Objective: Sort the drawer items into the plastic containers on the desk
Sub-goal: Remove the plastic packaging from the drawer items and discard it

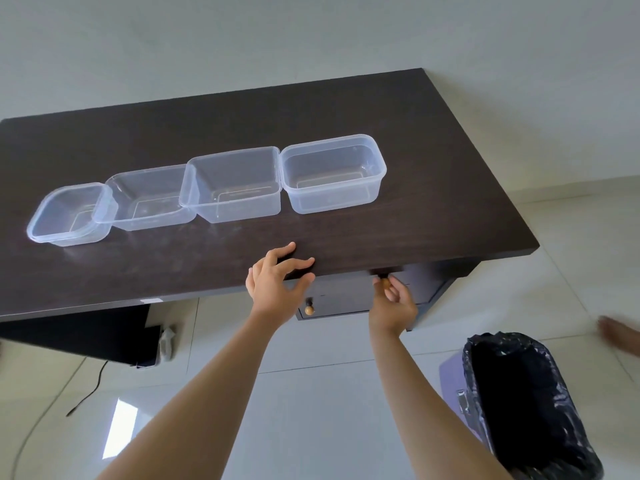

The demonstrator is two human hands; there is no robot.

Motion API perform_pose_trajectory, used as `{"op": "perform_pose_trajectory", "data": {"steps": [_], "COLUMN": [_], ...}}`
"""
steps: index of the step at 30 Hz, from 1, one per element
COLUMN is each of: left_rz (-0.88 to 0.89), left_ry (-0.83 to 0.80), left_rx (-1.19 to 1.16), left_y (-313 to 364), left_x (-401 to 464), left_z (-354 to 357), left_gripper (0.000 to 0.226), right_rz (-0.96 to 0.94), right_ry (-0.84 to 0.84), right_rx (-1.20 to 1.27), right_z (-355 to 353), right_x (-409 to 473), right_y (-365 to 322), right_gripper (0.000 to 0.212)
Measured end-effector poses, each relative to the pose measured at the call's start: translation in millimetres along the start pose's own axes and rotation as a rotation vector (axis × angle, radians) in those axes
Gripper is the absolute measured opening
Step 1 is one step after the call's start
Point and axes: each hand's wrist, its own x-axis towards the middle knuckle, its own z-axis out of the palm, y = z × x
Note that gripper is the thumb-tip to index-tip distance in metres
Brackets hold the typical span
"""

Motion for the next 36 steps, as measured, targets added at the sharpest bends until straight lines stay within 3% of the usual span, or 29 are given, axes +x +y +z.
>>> {"op": "perform_pose_trajectory", "data": {"steps": [12, 18, 25, 30, 36], "left_rz": [0.043, 0.012, 0.018, -0.175, -0.22], "left_ry": [0.018, 0.014, 0.026, 0.001, 0.006], "left_rx": [-0.009, -0.036, -0.116, -0.141, -0.101], "left_y": [-5, -3, -4, -5, -1], "left_x": [-1, -5, -86, -115, -127], "left_z": [3, 3, 30, 41, 42], "left_gripper": [0.021, 0.022, 0.044, 0.058, 0.066], "right_rz": [0.039, 0.105, 0.125, 0.117, 0.13], "right_ry": [0.002, 0.006, -0.021, -0.057, -0.046], "right_rx": [0.047, 0.022, 0.025, 0.016, 0.002], "right_z": [-9, -63, -122, -128, -138], "right_x": [7, -24, -55, -59, -65], "right_y": [1, 14, 19, 10, 8], "right_gripper": [0.026, 0.02, 0.02, 0.02, 0.019]}}
